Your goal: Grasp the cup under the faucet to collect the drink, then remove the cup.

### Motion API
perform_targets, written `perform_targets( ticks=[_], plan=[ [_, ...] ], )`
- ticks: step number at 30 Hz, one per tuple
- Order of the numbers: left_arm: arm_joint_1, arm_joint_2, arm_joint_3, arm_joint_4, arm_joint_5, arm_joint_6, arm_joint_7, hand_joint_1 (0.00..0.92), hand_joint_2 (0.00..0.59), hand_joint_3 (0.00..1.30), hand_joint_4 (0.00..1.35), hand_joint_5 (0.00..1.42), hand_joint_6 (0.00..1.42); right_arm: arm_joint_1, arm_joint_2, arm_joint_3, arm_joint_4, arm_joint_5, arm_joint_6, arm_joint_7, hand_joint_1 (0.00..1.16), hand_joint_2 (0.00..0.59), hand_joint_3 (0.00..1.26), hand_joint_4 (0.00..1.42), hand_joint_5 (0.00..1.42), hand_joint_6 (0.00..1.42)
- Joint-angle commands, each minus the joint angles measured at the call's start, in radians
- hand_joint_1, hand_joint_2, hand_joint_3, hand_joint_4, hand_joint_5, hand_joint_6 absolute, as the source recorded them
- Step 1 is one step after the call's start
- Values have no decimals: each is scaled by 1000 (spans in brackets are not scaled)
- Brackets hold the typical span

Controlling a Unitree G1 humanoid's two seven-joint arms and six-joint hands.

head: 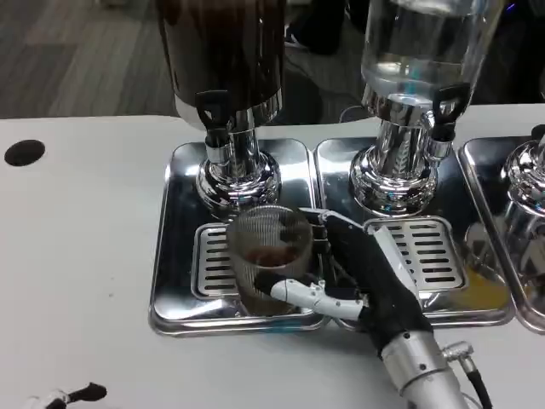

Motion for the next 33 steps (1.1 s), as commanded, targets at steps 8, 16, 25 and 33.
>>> perform_targets(
  ticks=[8,16,25,33],
  plan=[
    [-10,10,-24,-20,32,34,-25,0,84,368,284,369,516,41,-23,-26,-78,59,-66,36,777,102,438,428,424,203],
    [-17,11,-38,-27,37,53,-33,0,84,368,284,369,516,66,-37,-49,-84,85,-85,66,777,102,440,429,433,213],
    [-22,17,-50,-33,41,71,-39,0,84,368,277,369,516,87,-50,-63,-97,116,-102,87,784,104,447,432,434,219],
    [-29,20,-62,-44,48,89,-48,0,84,368,275,369,525,107,-59,-78,-103,136,-117,109,787,105,449,437,435,220]
  ],
)
